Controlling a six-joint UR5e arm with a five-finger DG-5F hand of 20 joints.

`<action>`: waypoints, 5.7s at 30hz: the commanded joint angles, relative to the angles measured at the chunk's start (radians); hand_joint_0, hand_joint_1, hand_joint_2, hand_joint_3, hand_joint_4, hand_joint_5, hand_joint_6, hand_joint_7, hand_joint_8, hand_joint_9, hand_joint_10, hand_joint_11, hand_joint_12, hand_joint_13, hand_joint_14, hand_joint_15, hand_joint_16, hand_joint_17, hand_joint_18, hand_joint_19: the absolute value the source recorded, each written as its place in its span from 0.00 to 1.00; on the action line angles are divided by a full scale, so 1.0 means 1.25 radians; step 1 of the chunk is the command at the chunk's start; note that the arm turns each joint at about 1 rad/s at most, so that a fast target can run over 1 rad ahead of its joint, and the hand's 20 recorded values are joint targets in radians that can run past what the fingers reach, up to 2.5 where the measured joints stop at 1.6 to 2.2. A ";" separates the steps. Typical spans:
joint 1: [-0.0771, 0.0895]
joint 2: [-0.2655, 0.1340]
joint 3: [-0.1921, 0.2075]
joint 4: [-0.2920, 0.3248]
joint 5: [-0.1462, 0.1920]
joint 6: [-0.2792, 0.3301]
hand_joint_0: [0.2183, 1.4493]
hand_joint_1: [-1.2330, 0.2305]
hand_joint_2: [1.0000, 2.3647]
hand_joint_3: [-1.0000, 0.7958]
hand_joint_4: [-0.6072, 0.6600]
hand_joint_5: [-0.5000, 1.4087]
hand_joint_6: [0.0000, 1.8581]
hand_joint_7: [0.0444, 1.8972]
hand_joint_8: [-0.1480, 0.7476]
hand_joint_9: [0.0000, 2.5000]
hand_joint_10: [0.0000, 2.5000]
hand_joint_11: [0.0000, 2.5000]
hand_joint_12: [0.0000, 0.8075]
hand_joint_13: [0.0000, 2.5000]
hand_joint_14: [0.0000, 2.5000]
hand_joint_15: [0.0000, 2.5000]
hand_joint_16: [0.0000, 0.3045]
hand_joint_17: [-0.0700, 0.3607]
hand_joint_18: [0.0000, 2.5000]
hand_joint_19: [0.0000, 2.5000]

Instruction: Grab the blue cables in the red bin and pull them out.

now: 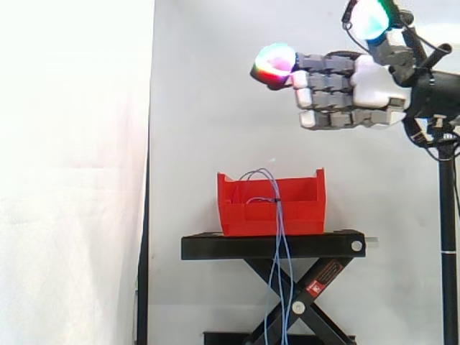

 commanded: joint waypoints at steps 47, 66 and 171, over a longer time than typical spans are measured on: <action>0.022 -0.138 0.252 -0.089 -0.086 -0.207 0.45 0.29 0.00 0.00 0.66 0.51 0.00 0.11 0.48 0.25 0.01 0.17 0.44 0.23 0.01 0.17 0.16 0.42 0.15 0.20; 0.035 -0.259 0.285 0.029 -0.078 -0.236 0.46 0.28 0.00 0.00 0.67 0.54 0.00 0.12 0.48 0.25 0.01 0.17 0.44 0.23 0.01 0.17 0.16 0.42 0.14 0.20; -0.048 -0.258 0.361 -0.359 -0.032 -2.017 0.48 0.23 0.00 0.00 0.72 0.65 0.01 0.25 0.48 0.25 0.01 0.18 0.44 0.21 0.01 0.16 0.15 0.40 0.15 0.21</action>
